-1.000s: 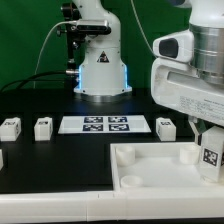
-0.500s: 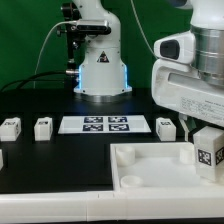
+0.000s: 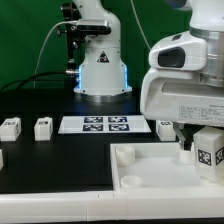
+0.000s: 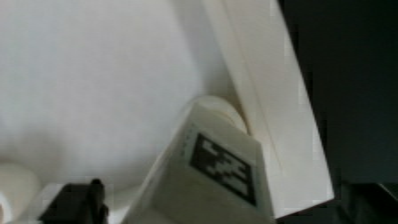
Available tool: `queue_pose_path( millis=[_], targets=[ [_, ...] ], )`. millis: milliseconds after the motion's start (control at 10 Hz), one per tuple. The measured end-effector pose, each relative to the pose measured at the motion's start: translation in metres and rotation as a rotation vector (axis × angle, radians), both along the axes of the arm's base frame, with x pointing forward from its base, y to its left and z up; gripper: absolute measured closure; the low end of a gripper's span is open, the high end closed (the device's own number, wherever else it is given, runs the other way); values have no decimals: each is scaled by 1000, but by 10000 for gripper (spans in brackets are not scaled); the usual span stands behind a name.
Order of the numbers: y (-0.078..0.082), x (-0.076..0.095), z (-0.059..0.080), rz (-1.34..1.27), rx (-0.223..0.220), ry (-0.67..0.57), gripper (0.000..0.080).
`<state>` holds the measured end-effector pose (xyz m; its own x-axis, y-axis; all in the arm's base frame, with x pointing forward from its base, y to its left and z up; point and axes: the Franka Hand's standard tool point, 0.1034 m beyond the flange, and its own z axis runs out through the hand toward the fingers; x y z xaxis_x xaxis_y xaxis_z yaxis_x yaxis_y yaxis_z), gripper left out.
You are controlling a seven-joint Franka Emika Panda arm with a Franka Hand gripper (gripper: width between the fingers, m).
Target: Assemble one leg
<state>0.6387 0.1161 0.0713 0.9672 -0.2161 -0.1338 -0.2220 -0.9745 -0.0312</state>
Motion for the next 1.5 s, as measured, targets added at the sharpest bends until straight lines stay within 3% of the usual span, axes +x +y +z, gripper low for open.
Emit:
queue_pose_path(
  millis=[700,1000,1200,1300,1400,1500],
  targets=[
    [-8,1,0,740,73,-41,151],
    [-8,2,0,738,70,-41,151],
    [-8,2,0,737,70,-41,397],
    [-8,2,0,738,70,-41,397],
    [-8,2,0,737,70,-41,508],
    [-9,2,0,733,69,-41,508]
  ],
)
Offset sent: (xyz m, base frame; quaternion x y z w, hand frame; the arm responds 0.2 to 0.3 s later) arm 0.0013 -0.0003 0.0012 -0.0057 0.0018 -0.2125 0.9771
